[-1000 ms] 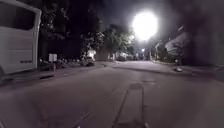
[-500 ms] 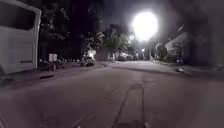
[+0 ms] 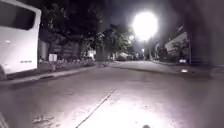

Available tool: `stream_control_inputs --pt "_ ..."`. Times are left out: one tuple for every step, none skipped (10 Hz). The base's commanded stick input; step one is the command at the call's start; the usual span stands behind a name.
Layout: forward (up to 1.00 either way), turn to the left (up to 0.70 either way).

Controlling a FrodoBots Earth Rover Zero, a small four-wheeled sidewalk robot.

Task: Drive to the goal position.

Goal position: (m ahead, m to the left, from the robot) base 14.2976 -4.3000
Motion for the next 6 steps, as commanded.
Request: stream_control_inputs --pt "0.50 0.00" --pt "0.50 0.00" --pt "0.50 0.00" --pt "0.50 0.00" --pt "0.50 0.00" --pt "0.50 0.00"
